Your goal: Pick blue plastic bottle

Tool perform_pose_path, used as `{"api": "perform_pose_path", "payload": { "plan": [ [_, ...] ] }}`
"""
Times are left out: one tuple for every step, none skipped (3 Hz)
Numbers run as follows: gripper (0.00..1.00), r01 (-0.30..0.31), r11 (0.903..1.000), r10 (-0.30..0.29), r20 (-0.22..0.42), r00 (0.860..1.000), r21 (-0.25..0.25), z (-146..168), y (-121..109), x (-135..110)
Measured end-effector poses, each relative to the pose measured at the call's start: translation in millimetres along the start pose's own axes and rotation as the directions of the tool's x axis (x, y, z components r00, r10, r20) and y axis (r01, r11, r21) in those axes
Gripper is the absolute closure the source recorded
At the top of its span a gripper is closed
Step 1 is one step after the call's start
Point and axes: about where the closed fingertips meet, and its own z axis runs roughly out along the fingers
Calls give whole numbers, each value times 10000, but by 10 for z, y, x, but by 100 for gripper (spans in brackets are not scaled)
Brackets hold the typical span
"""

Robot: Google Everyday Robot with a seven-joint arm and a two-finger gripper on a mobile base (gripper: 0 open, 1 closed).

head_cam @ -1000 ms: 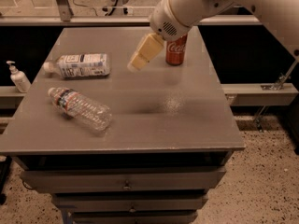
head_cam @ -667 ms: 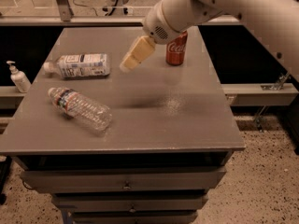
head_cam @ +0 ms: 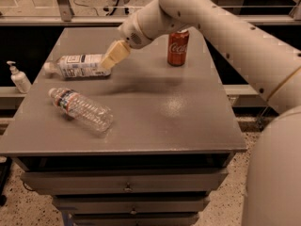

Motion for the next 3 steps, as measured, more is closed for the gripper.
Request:
{"api": "perform_pose_path", "payload": {
  "plan": [
    [0, 361, 9976, -353, 152, 9993, -598, 421, -22, -112],
    [0, 669, 9913, -658, 133, 9977, -1132, 753, 4, -143],
    [17, 919, 9862, -918, 65, 9958, -1375, 908, 39, -132]
  ]
}}
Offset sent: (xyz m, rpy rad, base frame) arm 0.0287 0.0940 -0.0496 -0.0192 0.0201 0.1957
